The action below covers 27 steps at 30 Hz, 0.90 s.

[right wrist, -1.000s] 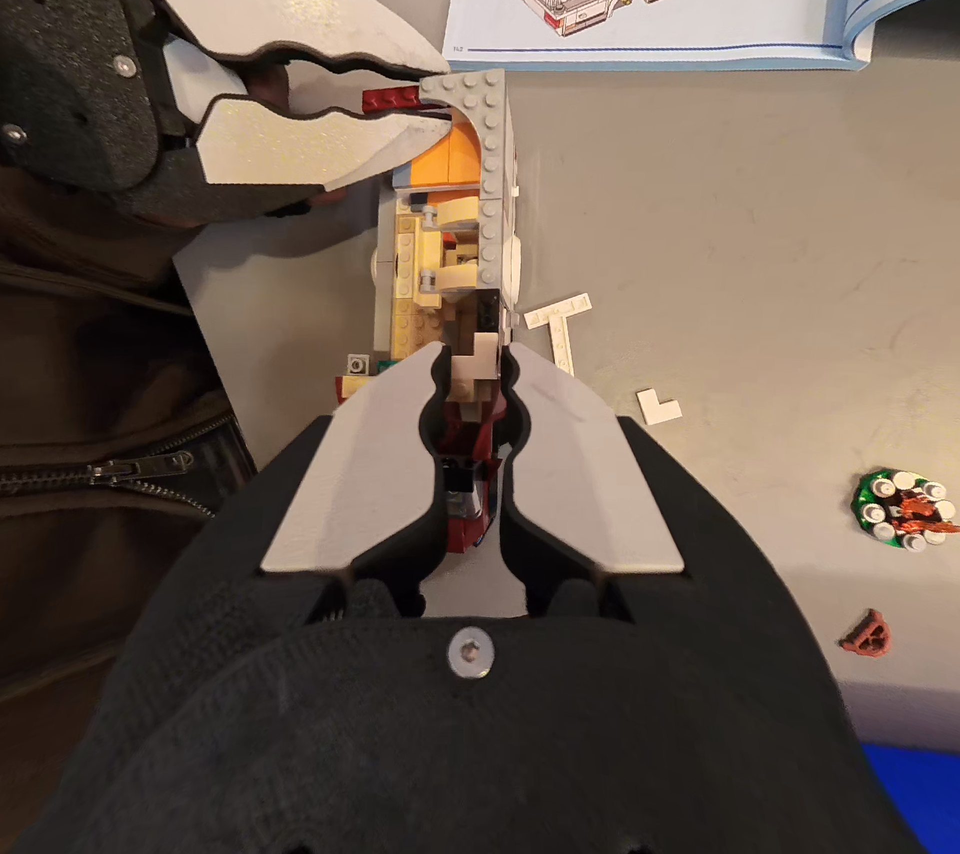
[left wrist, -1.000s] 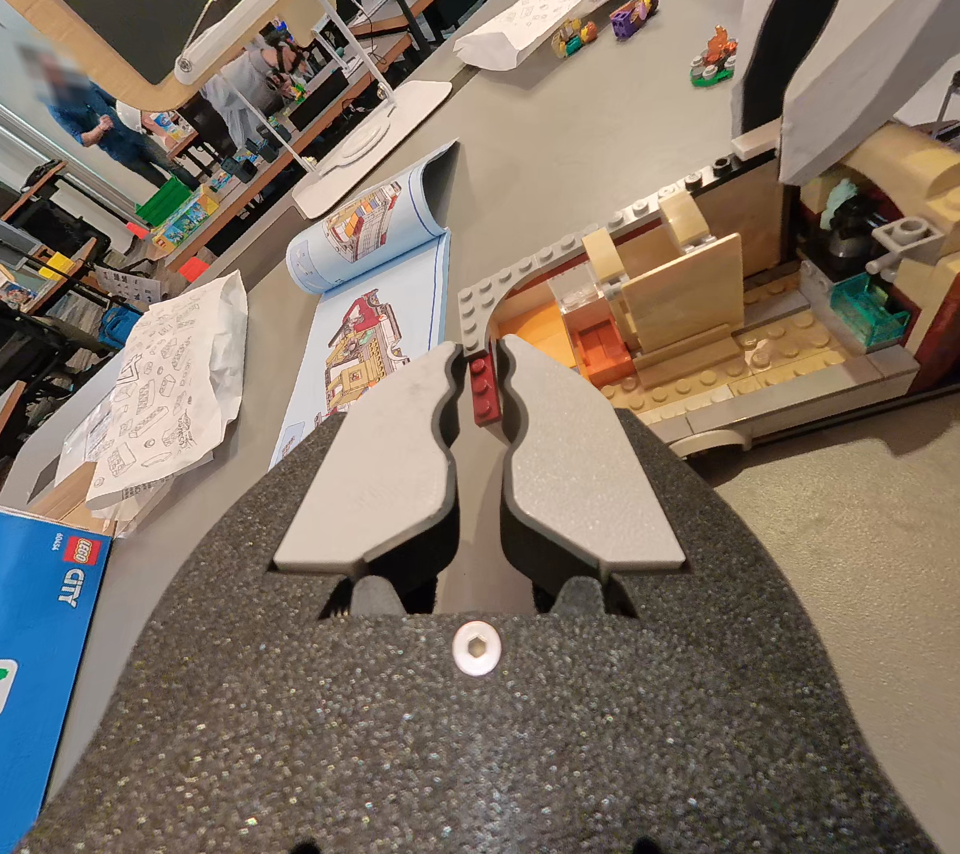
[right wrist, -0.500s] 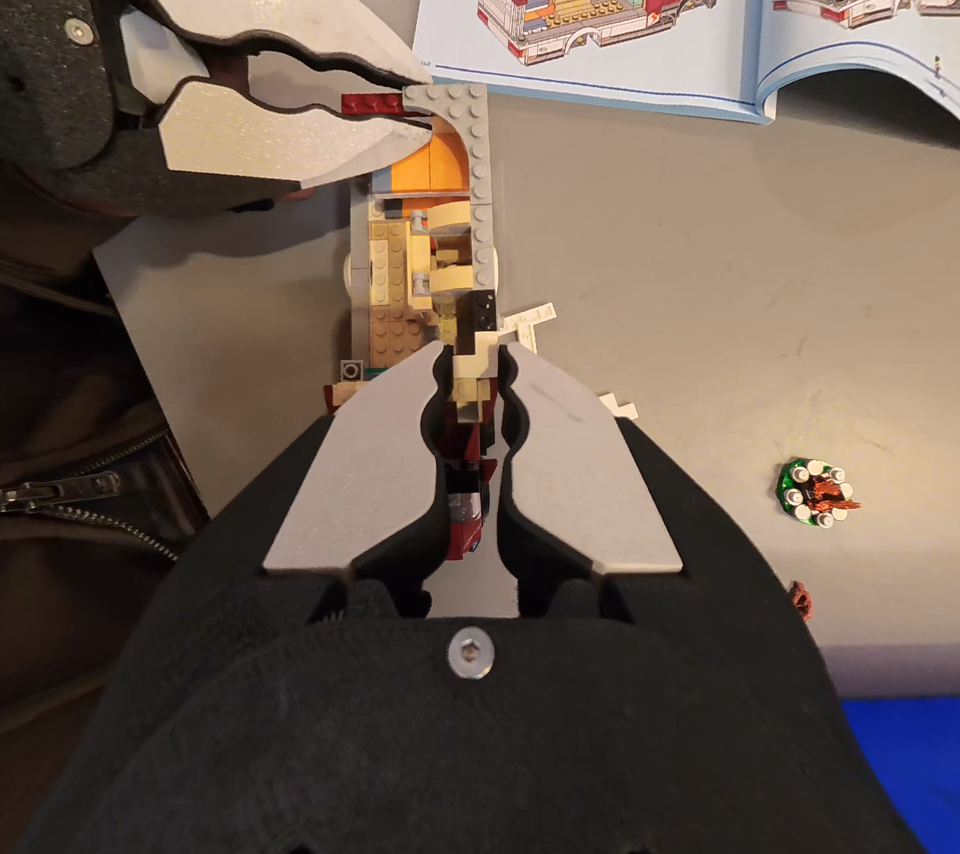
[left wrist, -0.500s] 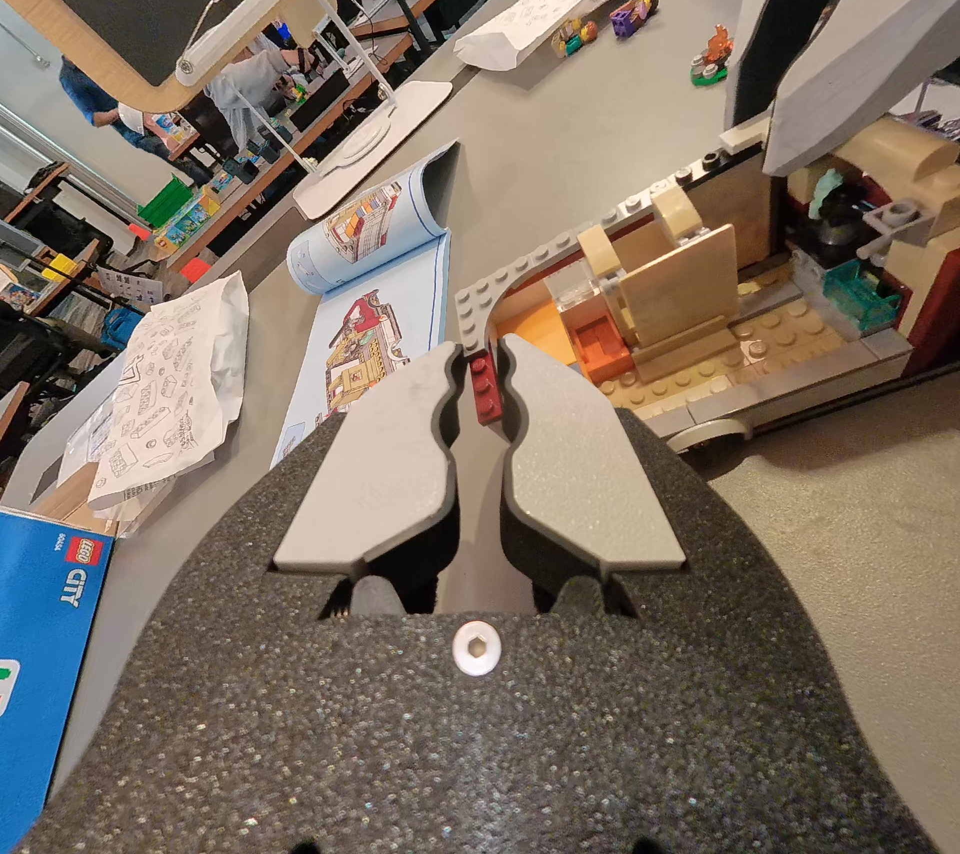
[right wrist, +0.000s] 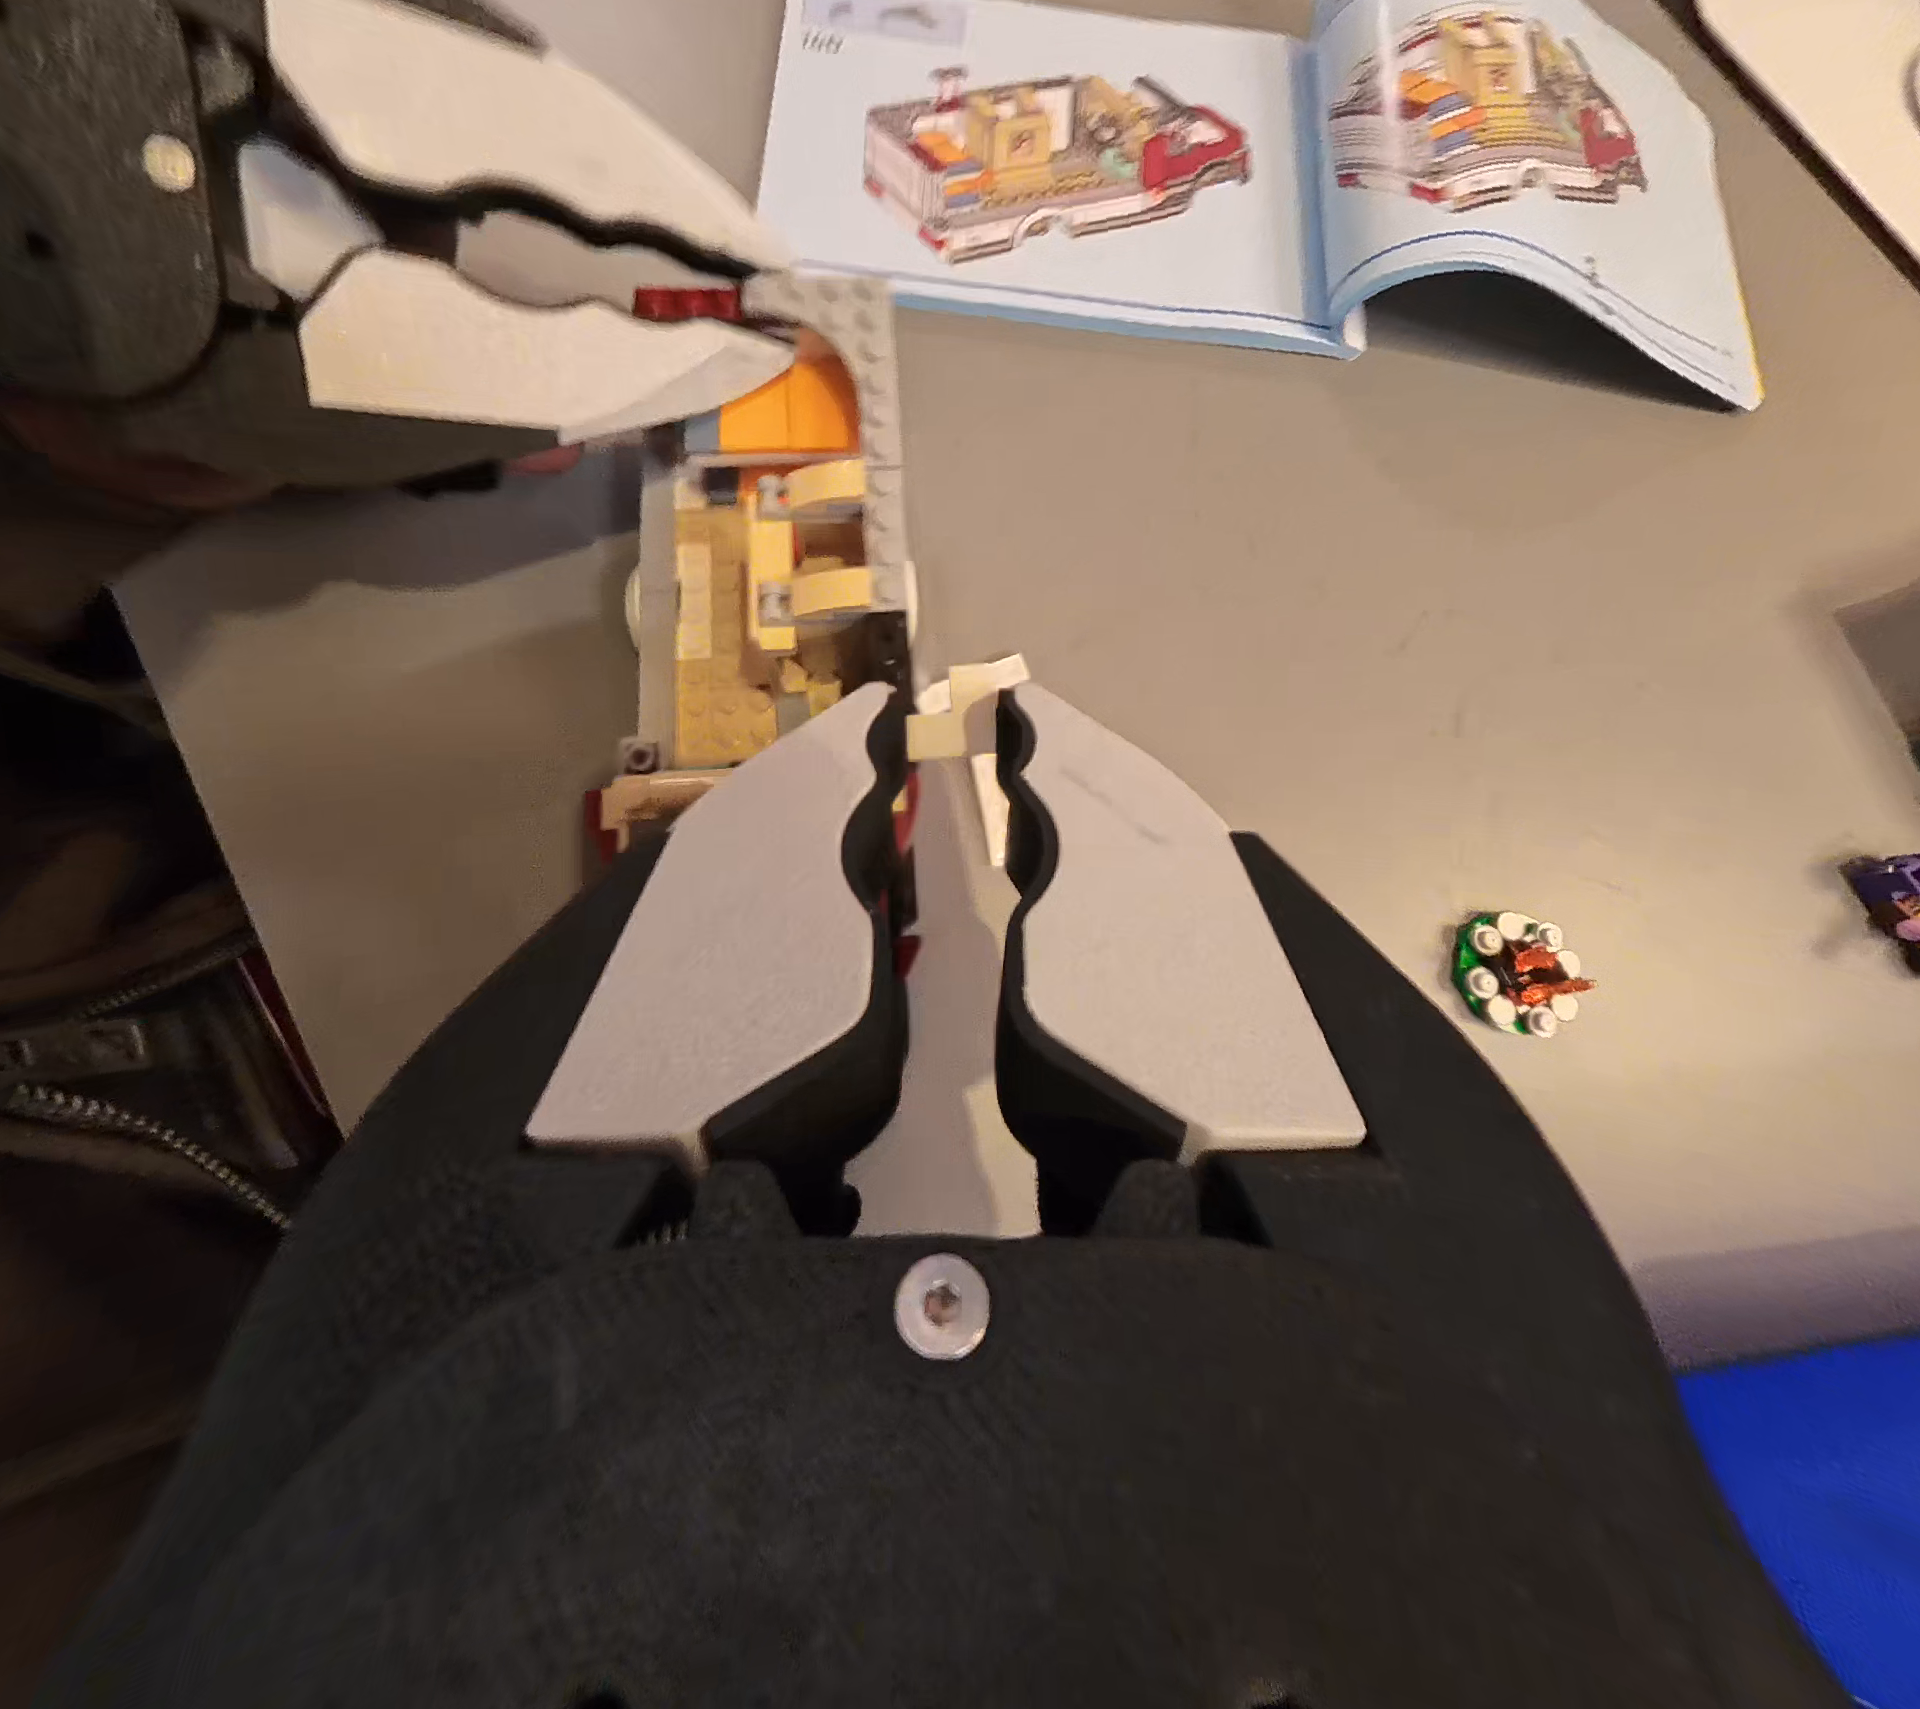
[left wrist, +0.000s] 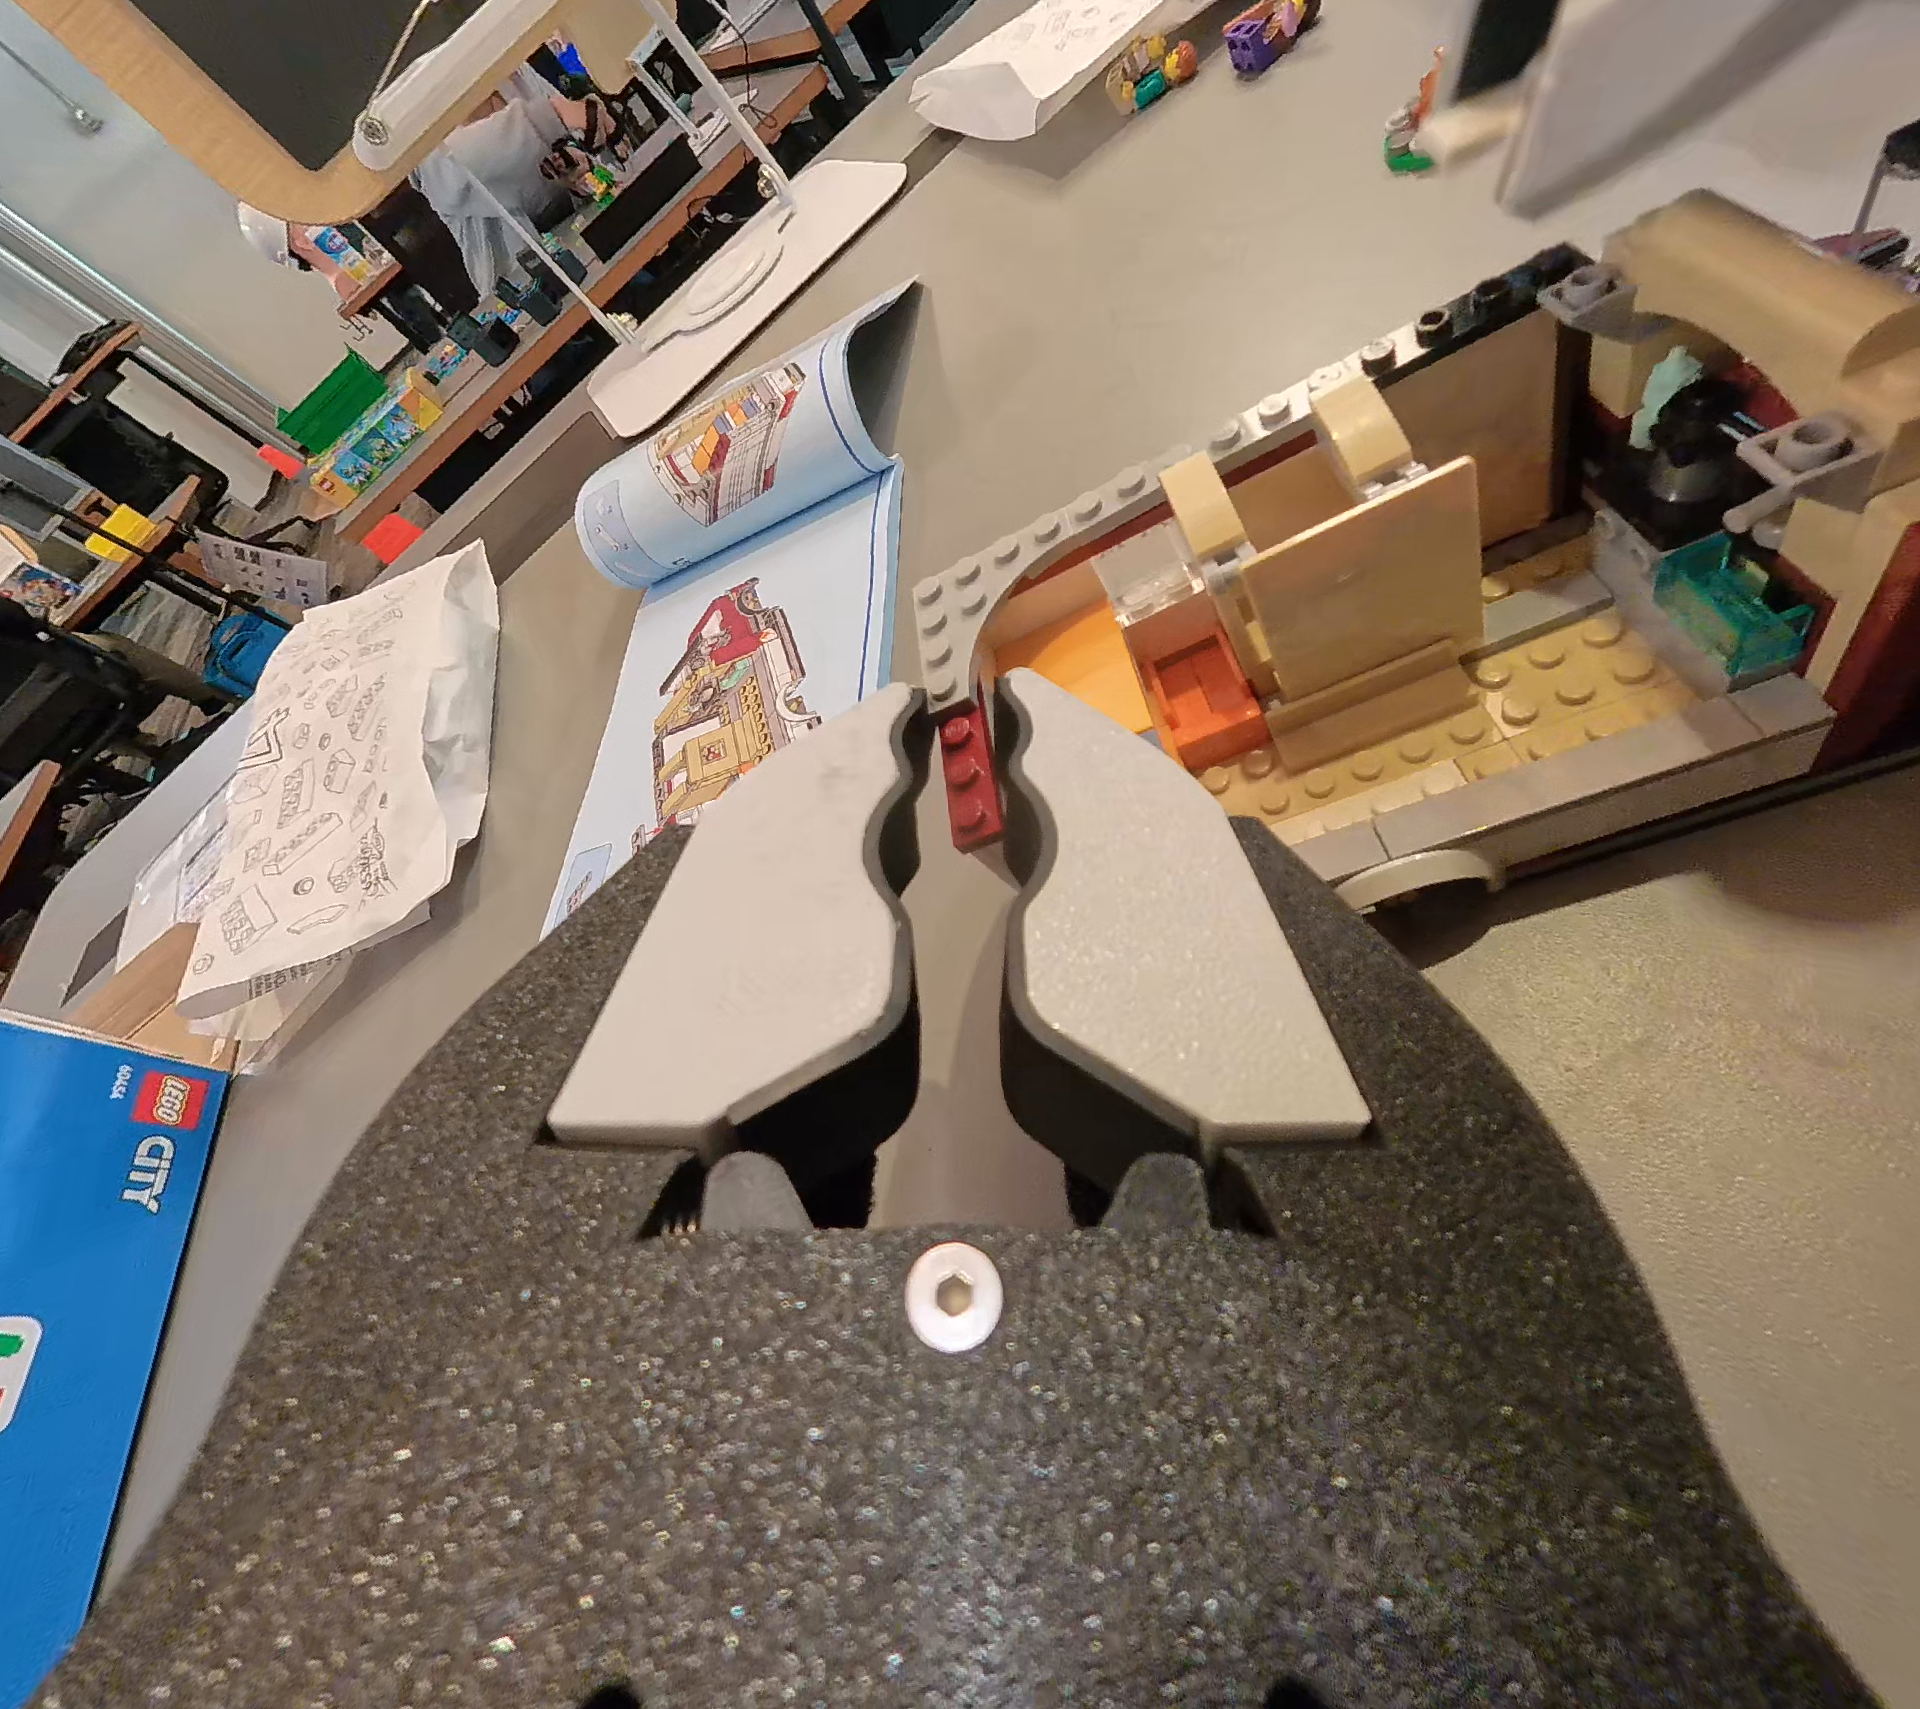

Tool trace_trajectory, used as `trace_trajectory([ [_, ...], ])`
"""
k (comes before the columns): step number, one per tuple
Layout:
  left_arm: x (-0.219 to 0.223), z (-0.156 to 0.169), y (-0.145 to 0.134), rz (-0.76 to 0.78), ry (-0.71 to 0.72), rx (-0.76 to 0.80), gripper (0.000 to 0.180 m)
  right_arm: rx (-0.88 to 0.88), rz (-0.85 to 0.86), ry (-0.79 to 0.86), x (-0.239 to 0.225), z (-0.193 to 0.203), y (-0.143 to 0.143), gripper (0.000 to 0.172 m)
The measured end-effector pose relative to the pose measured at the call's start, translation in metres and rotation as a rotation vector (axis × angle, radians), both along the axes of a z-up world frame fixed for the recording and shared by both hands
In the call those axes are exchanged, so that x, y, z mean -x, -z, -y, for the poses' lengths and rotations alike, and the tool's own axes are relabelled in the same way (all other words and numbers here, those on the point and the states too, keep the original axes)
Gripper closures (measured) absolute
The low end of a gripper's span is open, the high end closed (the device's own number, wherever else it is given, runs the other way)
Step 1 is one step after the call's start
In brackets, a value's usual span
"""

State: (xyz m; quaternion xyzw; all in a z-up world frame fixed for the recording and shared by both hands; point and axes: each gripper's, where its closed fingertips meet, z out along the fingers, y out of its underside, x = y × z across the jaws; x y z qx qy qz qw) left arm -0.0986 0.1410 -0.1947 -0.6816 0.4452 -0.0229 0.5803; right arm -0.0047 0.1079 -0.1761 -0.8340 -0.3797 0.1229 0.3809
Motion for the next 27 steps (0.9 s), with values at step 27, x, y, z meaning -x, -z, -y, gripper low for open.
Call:
trace_trajectory([
  [27,-0.003,0.003,0.0,-0.006,0.026,-0.013,0.169,0.167,0.072,0.141,-0.042,-0.039,0.061,0.148],
])
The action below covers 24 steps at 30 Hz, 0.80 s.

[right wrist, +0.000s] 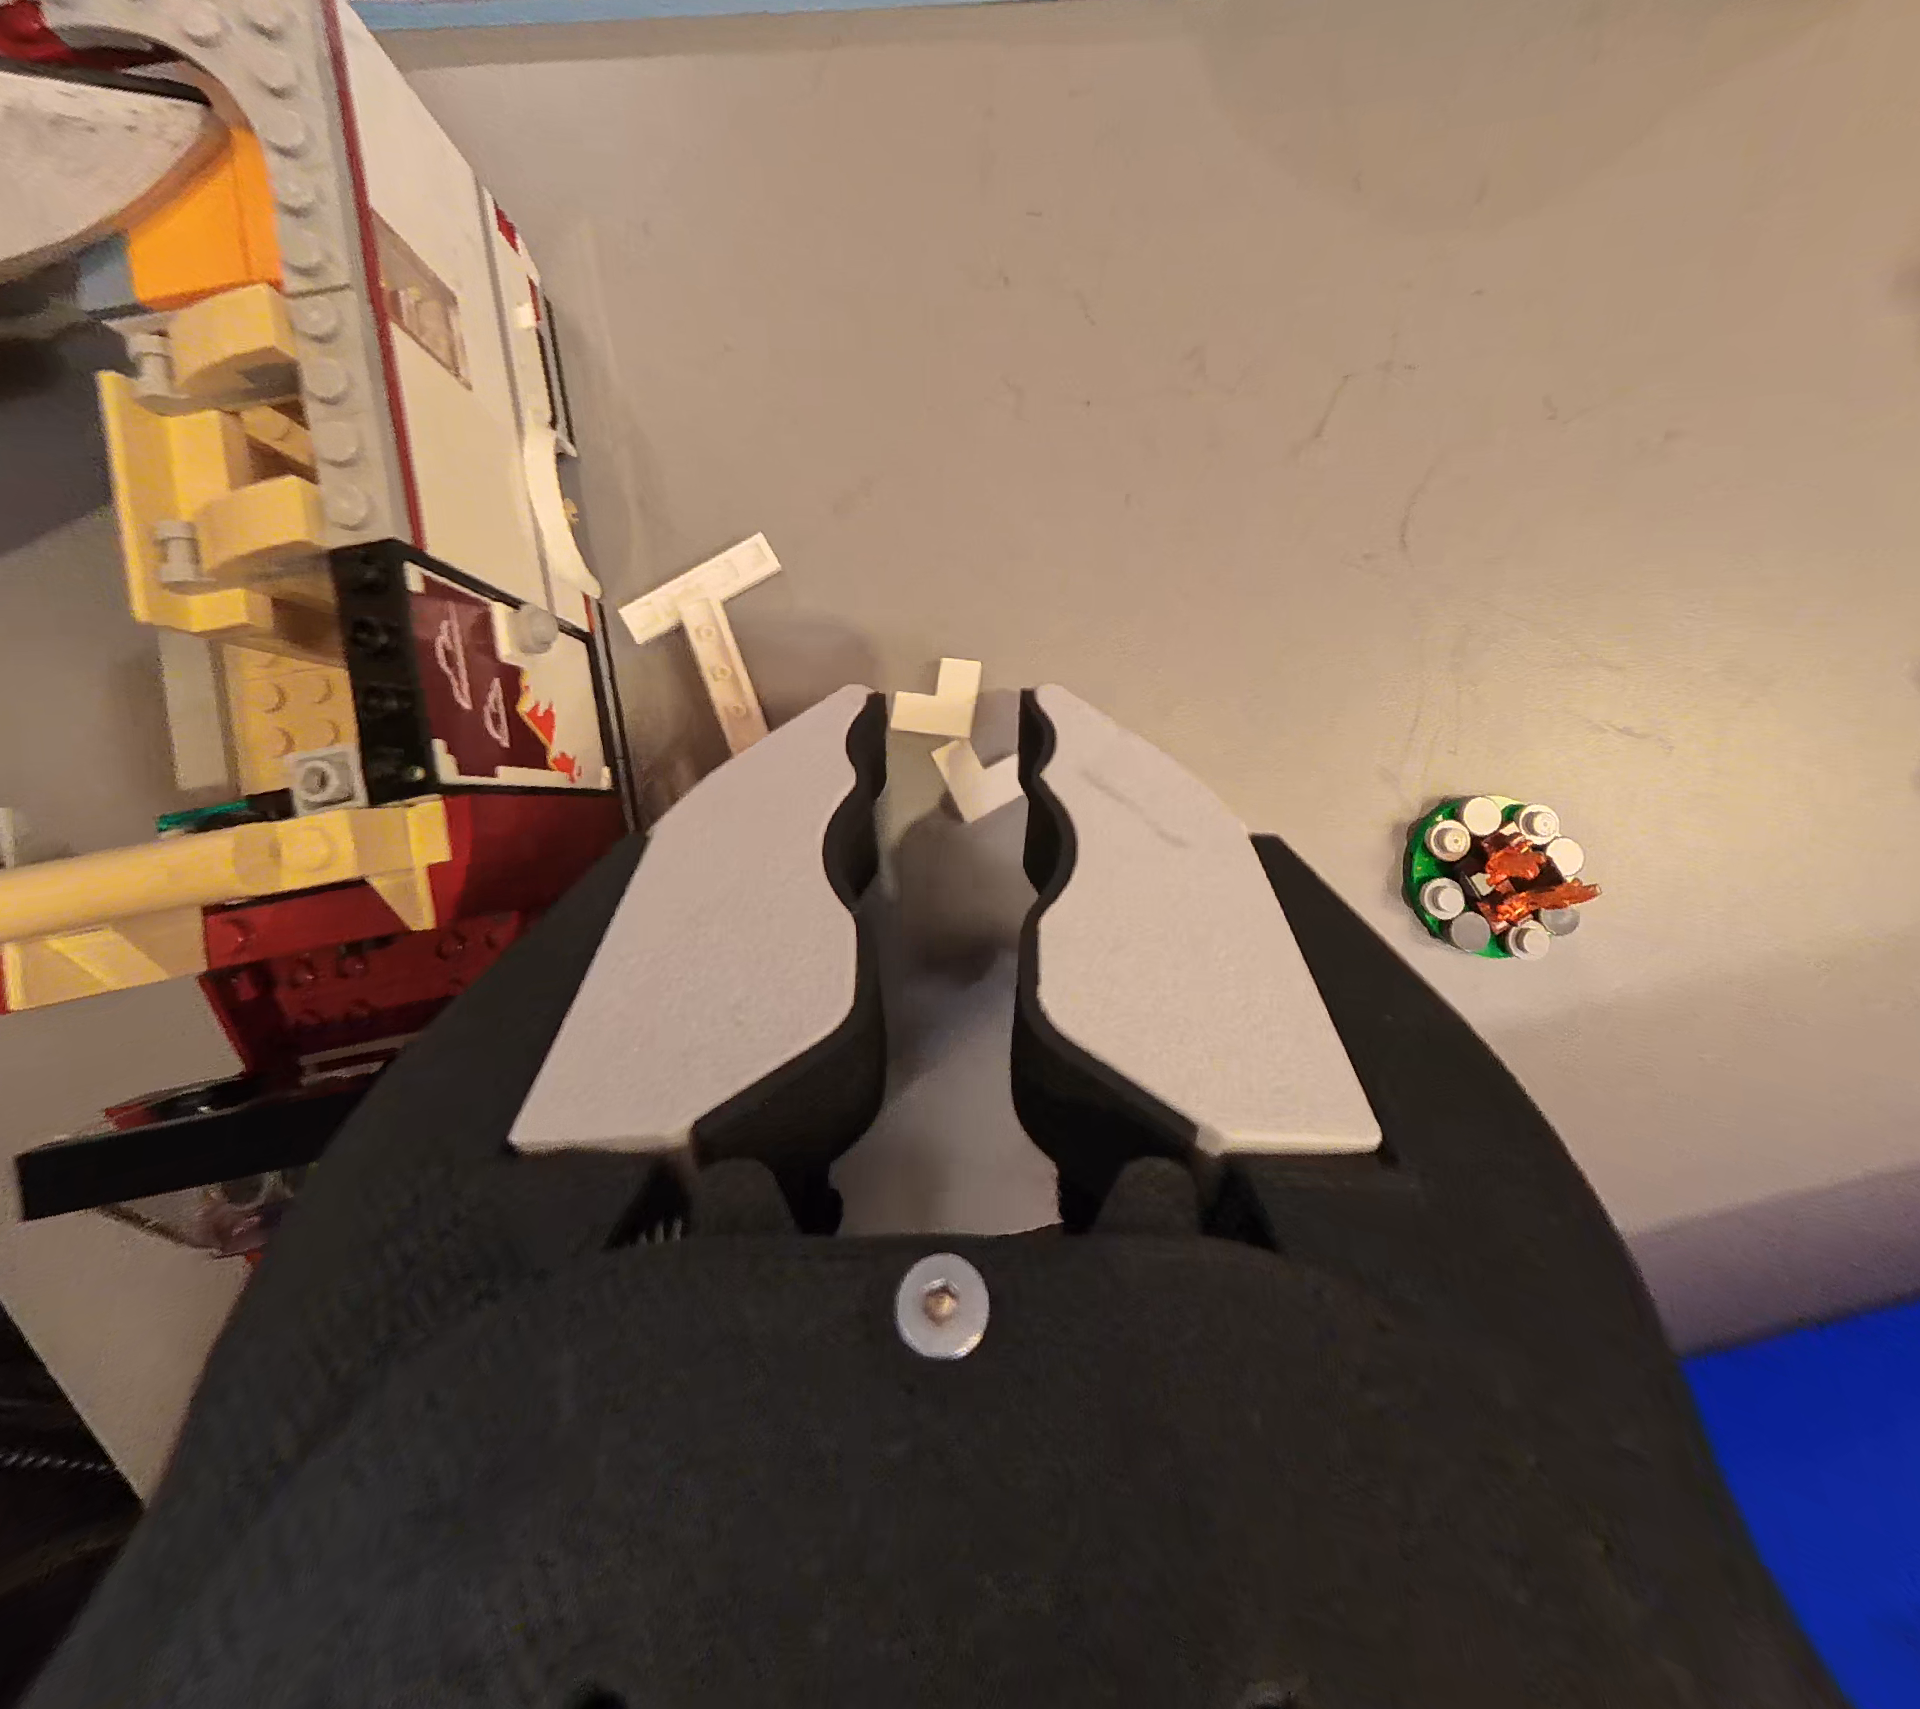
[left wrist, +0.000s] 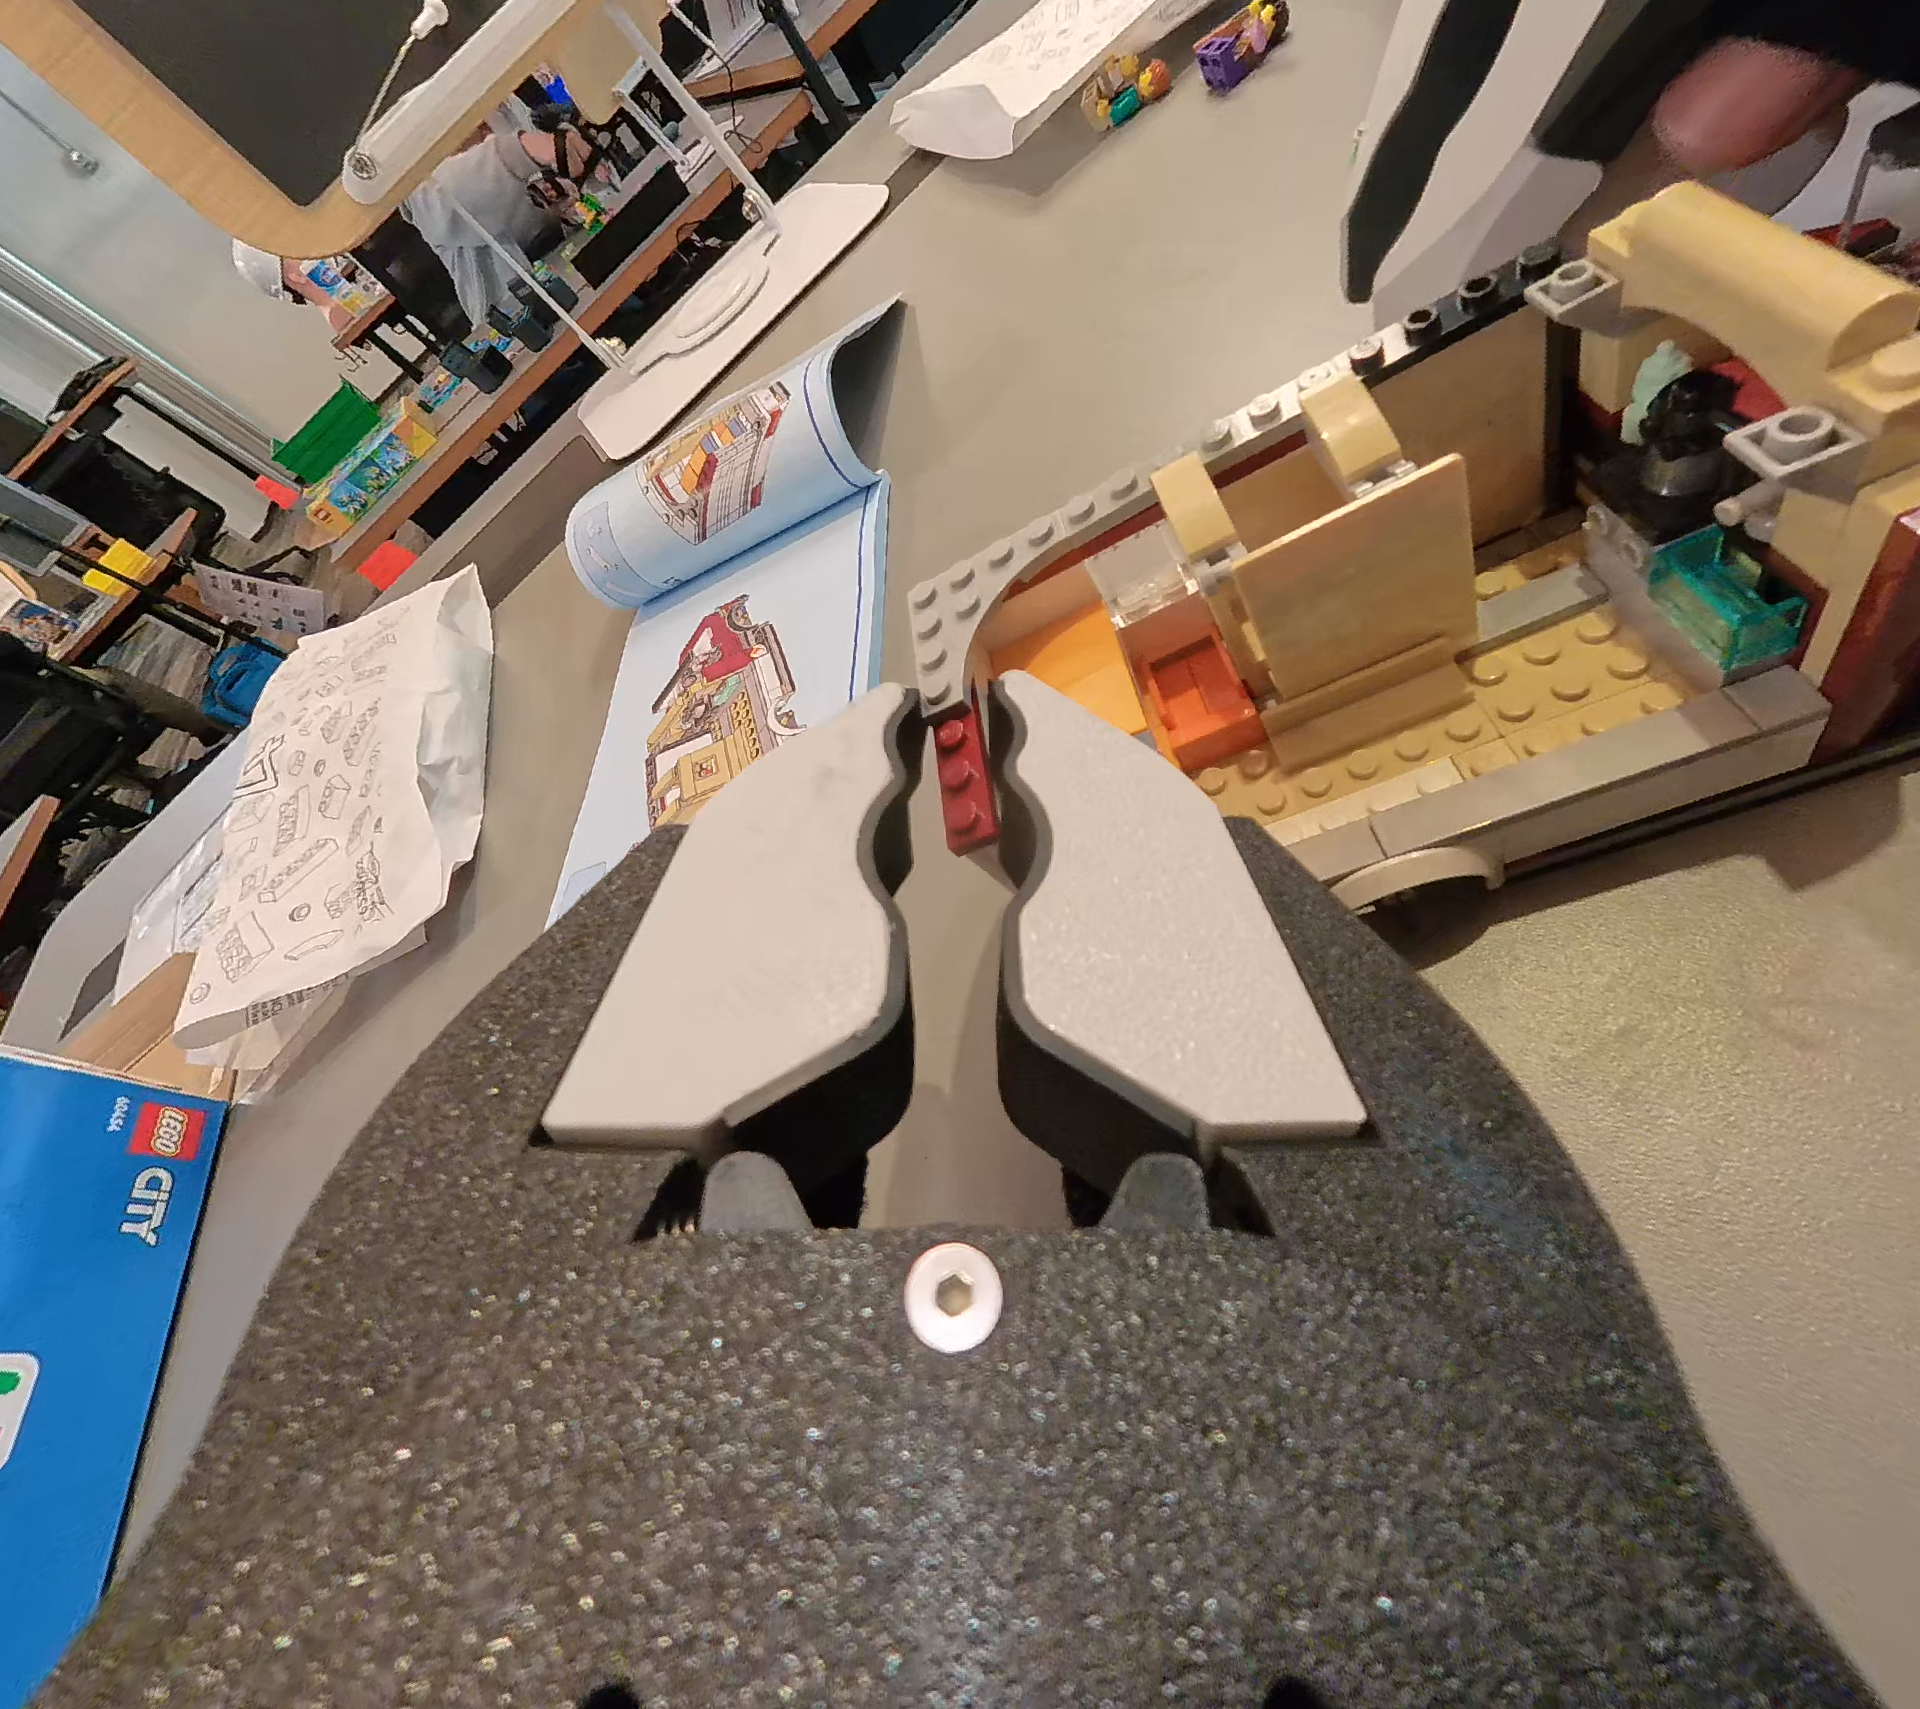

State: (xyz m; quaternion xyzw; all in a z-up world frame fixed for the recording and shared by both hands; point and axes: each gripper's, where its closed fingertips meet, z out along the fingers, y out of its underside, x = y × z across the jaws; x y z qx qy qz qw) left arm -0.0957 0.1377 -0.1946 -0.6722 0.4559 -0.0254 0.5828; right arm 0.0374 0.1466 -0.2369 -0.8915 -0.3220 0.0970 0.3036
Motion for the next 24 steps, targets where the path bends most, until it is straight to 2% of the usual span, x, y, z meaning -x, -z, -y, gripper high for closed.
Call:
trace_trajectory([
  [11,-0.002,0.002,0.001,0.031,0.039,0.062,0.169,-0.019,-0.085,-0.084,0.024,0.002,-0.024,0.147],
  [19,-0.002,0.001,0.001,0.03,0.031,0.061,0.169,0.053,-0.214,-0.269,0.074,0.01,-0.057,0.149],
  [24,-0.002,0.001,0.001,0.013,0.019,0.028,0.169,0.149,-0.188,-0.341,0.093,0.014,-0.053,0.152],
])
